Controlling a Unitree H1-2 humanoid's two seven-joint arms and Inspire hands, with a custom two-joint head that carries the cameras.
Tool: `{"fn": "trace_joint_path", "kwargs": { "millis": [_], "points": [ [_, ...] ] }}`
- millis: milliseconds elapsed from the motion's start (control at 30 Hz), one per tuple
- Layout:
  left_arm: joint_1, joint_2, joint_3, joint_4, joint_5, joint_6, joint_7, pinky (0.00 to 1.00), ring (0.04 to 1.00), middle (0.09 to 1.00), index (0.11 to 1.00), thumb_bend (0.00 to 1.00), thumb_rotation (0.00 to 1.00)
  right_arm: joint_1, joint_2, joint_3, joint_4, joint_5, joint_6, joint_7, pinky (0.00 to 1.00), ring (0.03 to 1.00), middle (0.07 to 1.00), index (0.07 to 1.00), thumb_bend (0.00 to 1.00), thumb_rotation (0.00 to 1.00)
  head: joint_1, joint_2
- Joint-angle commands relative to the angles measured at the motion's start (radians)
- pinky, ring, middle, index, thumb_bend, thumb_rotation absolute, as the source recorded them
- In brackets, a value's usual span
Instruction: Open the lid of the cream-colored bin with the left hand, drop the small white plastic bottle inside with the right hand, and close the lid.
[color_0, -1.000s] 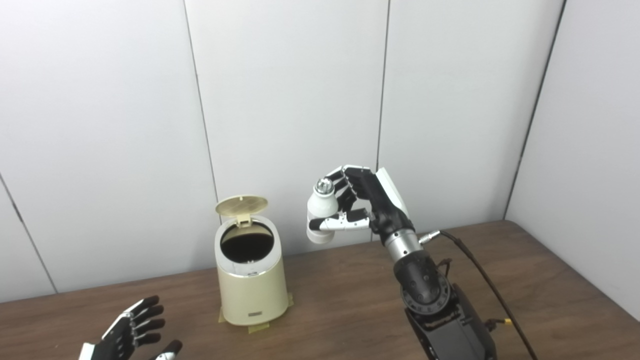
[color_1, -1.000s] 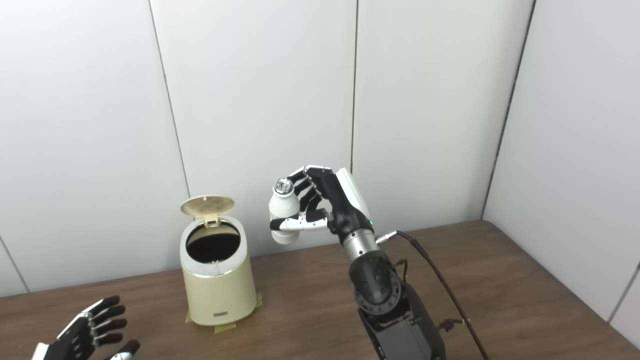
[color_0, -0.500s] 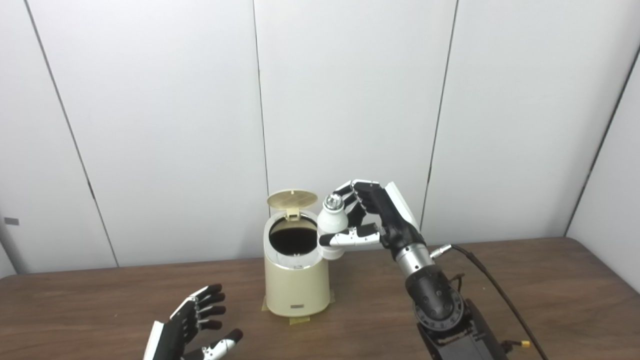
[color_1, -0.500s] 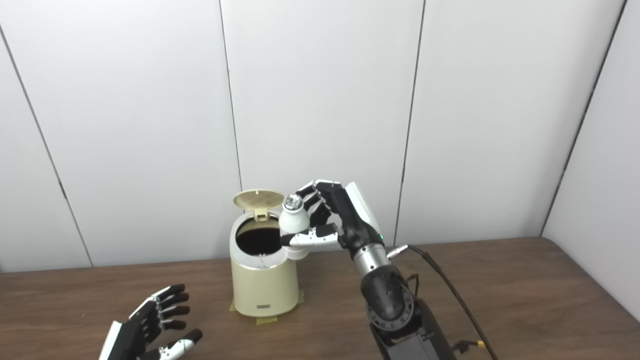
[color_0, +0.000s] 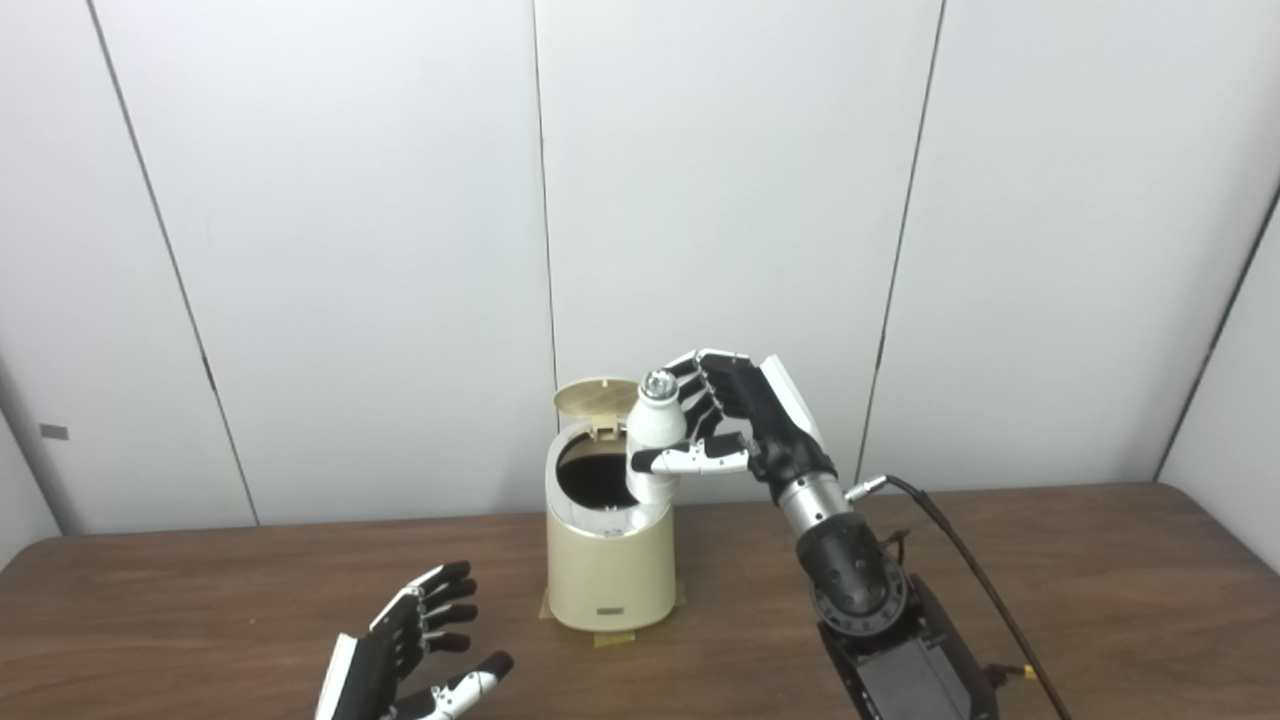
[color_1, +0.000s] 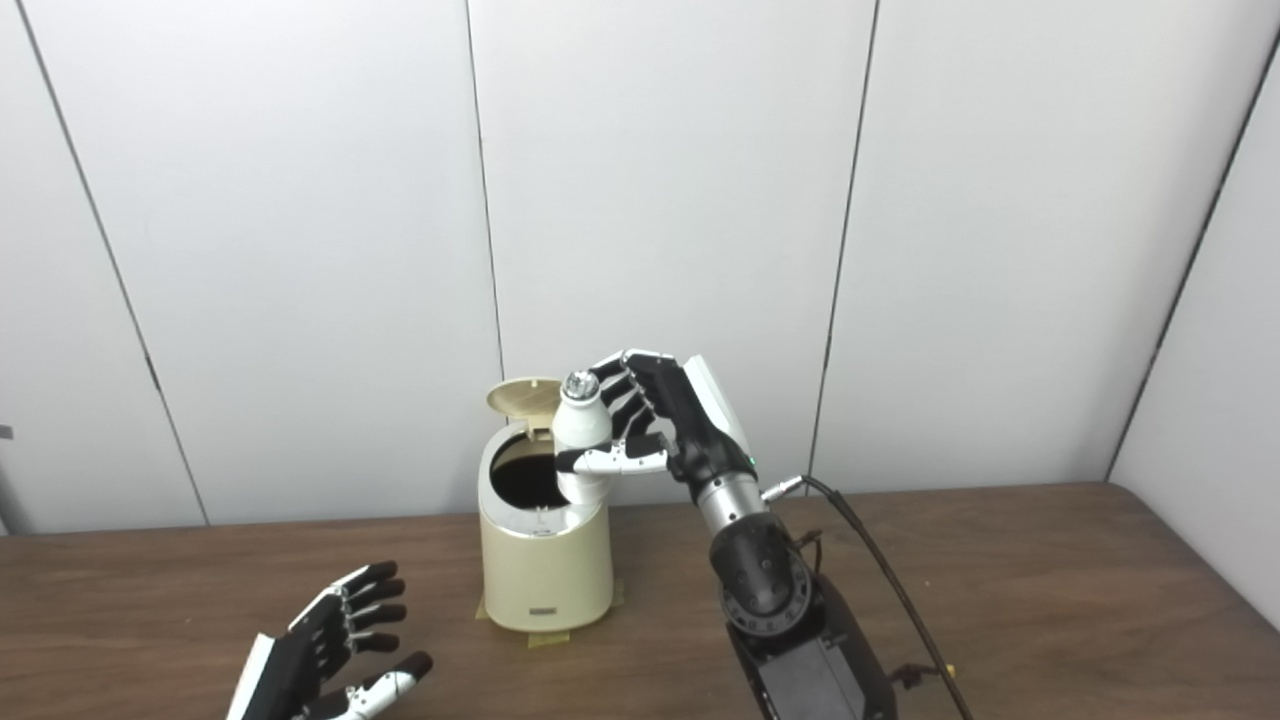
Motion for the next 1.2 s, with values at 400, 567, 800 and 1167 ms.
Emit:
{"fn": "trace_joint_path", "kwargs": {
  "millis": [400, 567, 800, 1167],
  "points": [
    [-0.028, -0.011, -0.012, -0.011, 0.0, -0.033, 0.021, 0.68, 0.743, 0.783, 0.816, 0.68, 0.05, -0.125, 0.021, -0.009, 0.106, 0.004, -0.132, -0.055, 0.29, 0.381, 0.487, 0.534, 0.51, 0.0, 0.02, -0.002],
    [-0.026, -0.014, -0.014, -0.016, -0.001, -0.028, 0.02, 0.66, 0.741, 0.784, 0.816, 0.68, 0.04, -0.133, 0.027, 0.0, 0.154, -0.011, -0.167, -0.088, 0.29, 0.374, 0.487, 0.549, 0.51, 0.0, 0.03, 0.0],
    [-0.024, -0.015, -0.015, -0.023, -0.001, -0.027, 0.022, 0.65, 0.741, 0.784, 0.822, 0.67, 0.04, -0.128, 0.025, 0.006, 0.193, 0.004, -0.222, -0.081, 0.3, 0.378, 0.483, 0.549, 0.51, 0.0, 0.035, 0.004],
    [-0.023, -0.019, -0.015, -0.036, 0.007, -0.012, 0.029, 0.63, 0.736, 0.778, 0.812, 0.68, 0.04, -0.094, -0.023, 0.039, 0.181, -0.002, -0.244, -0.023, 0.29, 0.374, 0.469, 0.551, 0.51, 0.0, 0.046, 0.016]
  ]
}}
